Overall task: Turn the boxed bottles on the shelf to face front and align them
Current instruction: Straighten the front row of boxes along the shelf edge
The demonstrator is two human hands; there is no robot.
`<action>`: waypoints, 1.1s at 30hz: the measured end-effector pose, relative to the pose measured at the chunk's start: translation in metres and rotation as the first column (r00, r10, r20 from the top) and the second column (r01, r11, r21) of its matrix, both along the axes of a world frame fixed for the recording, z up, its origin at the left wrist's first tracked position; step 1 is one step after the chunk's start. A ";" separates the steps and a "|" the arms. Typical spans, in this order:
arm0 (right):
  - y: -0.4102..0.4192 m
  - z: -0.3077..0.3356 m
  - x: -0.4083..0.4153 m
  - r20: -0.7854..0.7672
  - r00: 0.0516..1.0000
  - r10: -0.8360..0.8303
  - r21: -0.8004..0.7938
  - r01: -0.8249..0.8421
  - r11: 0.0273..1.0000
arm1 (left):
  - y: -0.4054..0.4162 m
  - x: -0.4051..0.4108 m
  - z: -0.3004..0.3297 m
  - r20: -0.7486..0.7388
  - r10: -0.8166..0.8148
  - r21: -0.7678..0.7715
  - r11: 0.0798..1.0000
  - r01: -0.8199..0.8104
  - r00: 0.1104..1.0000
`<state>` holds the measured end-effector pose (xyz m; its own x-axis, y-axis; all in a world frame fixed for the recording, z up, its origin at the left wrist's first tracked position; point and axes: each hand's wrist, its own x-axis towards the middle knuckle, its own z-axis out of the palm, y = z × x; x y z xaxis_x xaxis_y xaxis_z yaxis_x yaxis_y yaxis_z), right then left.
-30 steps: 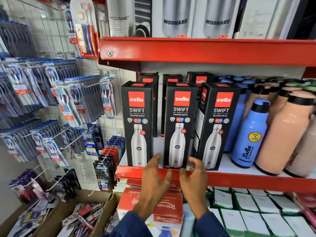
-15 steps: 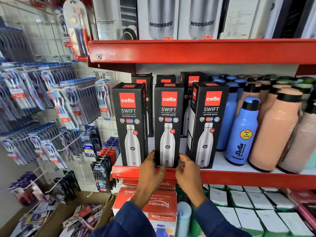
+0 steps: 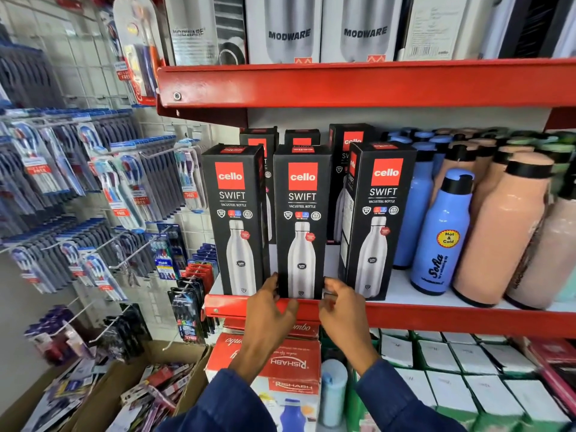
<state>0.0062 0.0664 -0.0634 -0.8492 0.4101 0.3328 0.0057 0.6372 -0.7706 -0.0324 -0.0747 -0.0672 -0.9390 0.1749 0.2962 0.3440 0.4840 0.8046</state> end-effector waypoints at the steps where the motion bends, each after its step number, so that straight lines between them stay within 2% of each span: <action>1: 0.001 0.001 0.002 -0.011 1.000 0.004 -0.016 -0.005 1.000 | -0.001 0.002 0.000 -0.023 0.009 -0.006 1.000 -0.009 1.000; 4: 0.008 0.002 0.014 -0.080 0.997 -0.012 -0.060 0.007 0.998 | -0.001 0.011 0.003 -0.144 0.116 0.024 0.993 -0.113 0.983; 6: 0.019 0.001 0.025 -0.140 0.988 -0.067 -0.093 0.054 0.994 | 0.001 0.019 0.007 -0.227 0.195 0.128 0.977 -0.169 0.954; 10: 0.047 -0.001 0.038 -0.245 0.936 -0.253 -0.208 0.204 0.957 | 0.024 0.035 0.015 -0.371 0.196 0.227 0.967 -0.116 0.907; 13: 0.067 -0.005 0.036 -0.259 0.905 -0.338 -0.277 0.265 0.923 | 0.050 0.040 0.013 -0.313 0.090 0.198 0.980 -0.027 0.946; 15: 0.077 -0.009 0.030 -0.227 0.918 -0.324 -0.222 0.275 0.935 | 0.067 0.041 0.009 -0.264 0.001 0.121 0.992 0.032 0.964; 18: 0.089 -0.011 0.022 -0.096 0.968 -0.230 -0.128 0.217 0.968 | 0.087 0.039 0.007 -0.189 -0.085 0.040 0.995 0.094 0.978; 22: 0.101 -0.010 0.015 0.030 0.988 -0.150 -0.057 0.152 0.987 | 0.105 0.031 0.007 -0.099 -0.099 -0.038 0.995 0.096 0.990; 25: 0.105 -0.007 0.013 0.094 0.991 -0.094 -0.042 0.098 0.994 | 0.112 0.027 0.009 -0.041 -0.111 -0.021 0.994 0.110 0.993; 33: 0.108 -0.015 0.017 0.094 0.995 -0.020 -0.020 0.022 1.000 | 0.111 0.019 0.004 -0.067 -0.126 -0.002 0.992 0.126 0.990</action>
